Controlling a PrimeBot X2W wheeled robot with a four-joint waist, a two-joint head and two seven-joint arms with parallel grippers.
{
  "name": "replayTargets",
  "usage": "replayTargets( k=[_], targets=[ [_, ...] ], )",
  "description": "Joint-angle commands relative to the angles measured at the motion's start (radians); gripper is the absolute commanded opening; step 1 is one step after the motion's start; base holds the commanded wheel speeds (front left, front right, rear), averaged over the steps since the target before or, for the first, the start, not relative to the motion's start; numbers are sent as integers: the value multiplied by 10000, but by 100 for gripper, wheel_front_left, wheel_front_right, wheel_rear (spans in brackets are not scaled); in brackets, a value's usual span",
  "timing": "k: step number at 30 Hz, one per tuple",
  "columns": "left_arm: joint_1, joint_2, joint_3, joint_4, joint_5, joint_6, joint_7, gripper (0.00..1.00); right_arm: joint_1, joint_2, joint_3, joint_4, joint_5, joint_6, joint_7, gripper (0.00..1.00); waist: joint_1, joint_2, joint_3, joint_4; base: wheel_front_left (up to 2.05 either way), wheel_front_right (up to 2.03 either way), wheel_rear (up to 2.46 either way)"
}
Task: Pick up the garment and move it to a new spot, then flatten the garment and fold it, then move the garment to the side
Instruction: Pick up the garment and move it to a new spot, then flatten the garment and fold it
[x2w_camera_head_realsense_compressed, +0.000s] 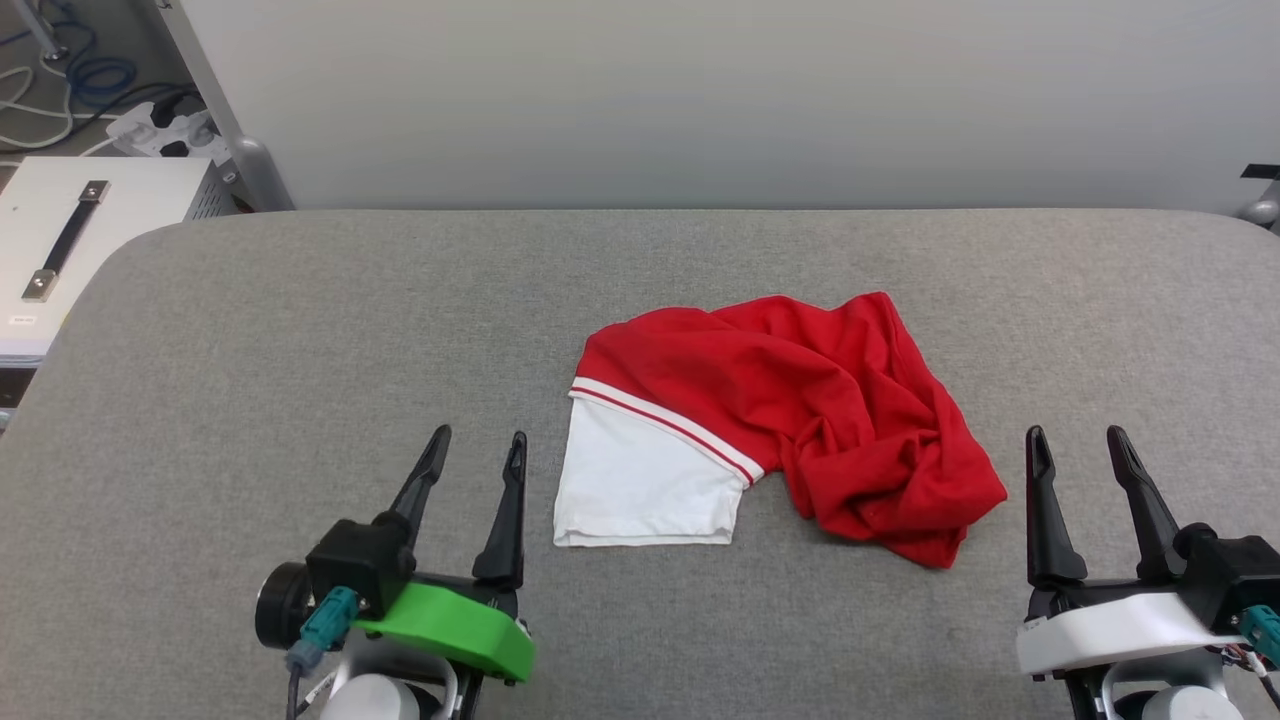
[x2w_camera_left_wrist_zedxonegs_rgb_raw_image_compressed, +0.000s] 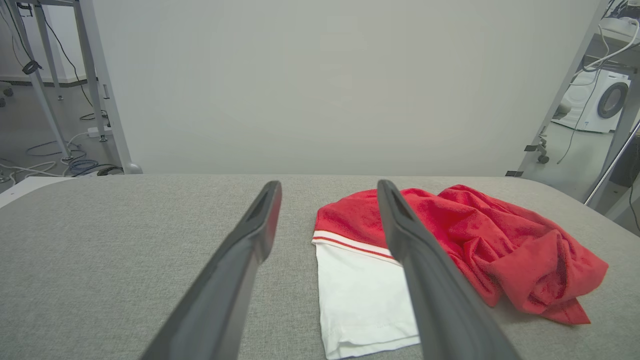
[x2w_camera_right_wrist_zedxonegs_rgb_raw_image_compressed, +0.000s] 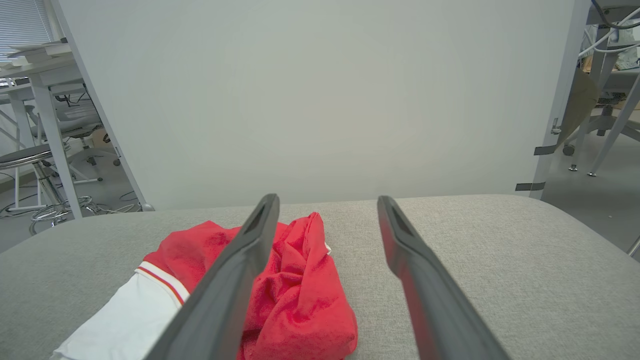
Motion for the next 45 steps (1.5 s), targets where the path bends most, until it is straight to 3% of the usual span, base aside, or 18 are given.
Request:
replayTargets(
  k=[1, 7, 17, 22, 26, 30, 37, 43, 44, 45],
  targets=[
    [170, -143, 240, 54, 64, -123, -56, 100, 21, -20, 31, 15, 31, -11, -21, 100, 0, 0, 52, -42, 0, 0, 0],
    [353, -488, 961, 92, 315, -477, -56, 100, -66, -20, 28, 28, 167, -11, -21, 100, 0, 0, 164, -170, 0, 0, 0],
    [-683, -464, 566, 1074, 171, -904, 100, 100, -222, -20, 189, 8, 194, -11, -21, 100, 0, 0, 637, -348, 0, 0, 0],
    [-1415, -310, 645, 1198, -376, -835, 2122, 100, -292, -20, 196, -45, 154, -11, -21, 100, 0, 0, 1104, -501, 0, 0, 0],
    [-1782, 21, 419, 1151, -522, -619, 4922, 100, -381, -20, 226, -79, 115, -11, -21, 100, 0, 0, 1521, -685, 0, 0, 0],
    [-1930, 177, 326, 754, -673, -331, 6805, 100, -527, -20, 303, -130, 130, -11, -21, 100, 0, 0, 1922, -853, 0, 0, 0],
    [-2018, 398, 263, 575, -459, 176, 7944, 100, -795, -20, 422, -163, 203, -11, -21, 100, 0, 0, 2489, -1124, 0, 0, 0],
    [-1971, 446, 213, 1085, -625, 110, 8174, 100, -905, -20, 416, -160, 197, -11, -21, 100, 0, 0, 2701, -1218, 0, 0, 0],
    [-1945, 473, 202, 1175, -629, 112, 8213, 40, -916, -20, 405, -152, 196, -11, -21, 100, 0, 0, 2704, -1220, 0, 0, 0],
    [-1926, 498, 193, 1234, -638, 97, 8211, 0, -930, -20, 391, -139, 195, -11, -21, 100, 0, 0, 2696, -1215, 0, 0, 0]
  ],
)
